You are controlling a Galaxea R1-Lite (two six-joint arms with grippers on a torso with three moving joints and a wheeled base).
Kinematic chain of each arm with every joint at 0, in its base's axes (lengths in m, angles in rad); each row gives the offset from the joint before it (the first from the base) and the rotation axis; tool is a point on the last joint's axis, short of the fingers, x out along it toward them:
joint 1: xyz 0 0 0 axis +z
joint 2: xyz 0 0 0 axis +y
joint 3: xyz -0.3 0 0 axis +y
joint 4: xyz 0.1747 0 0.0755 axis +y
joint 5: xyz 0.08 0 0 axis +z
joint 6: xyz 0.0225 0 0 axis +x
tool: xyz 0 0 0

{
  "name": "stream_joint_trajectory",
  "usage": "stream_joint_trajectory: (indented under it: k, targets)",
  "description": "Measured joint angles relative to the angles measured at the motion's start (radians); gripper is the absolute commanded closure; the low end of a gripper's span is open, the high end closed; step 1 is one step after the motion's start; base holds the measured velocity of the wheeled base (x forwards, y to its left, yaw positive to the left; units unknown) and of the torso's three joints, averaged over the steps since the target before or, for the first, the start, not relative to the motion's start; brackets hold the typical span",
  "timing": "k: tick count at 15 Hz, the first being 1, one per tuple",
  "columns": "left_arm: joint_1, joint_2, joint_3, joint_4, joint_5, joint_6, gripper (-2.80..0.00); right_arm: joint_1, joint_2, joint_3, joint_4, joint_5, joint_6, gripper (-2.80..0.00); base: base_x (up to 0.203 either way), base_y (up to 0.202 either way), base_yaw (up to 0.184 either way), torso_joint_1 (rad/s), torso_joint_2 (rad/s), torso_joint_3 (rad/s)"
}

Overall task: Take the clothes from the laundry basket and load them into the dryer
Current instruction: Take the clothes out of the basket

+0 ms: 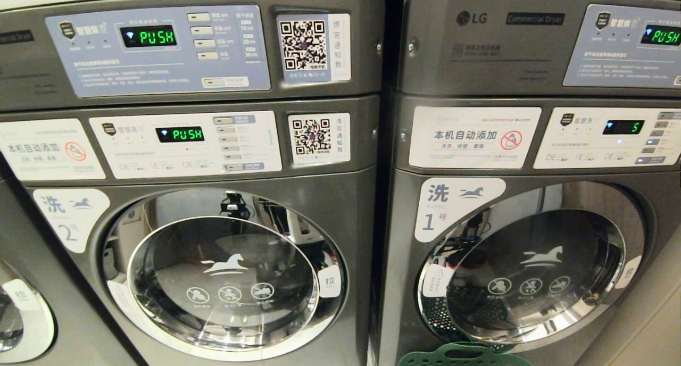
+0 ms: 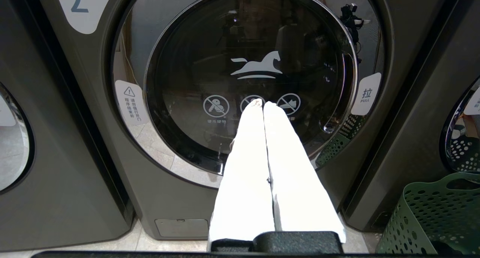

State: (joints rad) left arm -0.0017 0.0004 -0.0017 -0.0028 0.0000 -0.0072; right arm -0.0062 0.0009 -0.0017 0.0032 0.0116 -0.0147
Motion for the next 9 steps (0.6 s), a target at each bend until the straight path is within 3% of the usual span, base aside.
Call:
stream_joint_trajectory:
  k: [9]
  targets:
    - [0.000, 0.000, 0.000, 0.000, 0.000, 0.000, 0.00, 0.000, 0.000, 0.001, 0.000, 0.001, -0.002, -2.80, 0.000, 0.000, 0.000, 0.000, 0.00, 0.000]
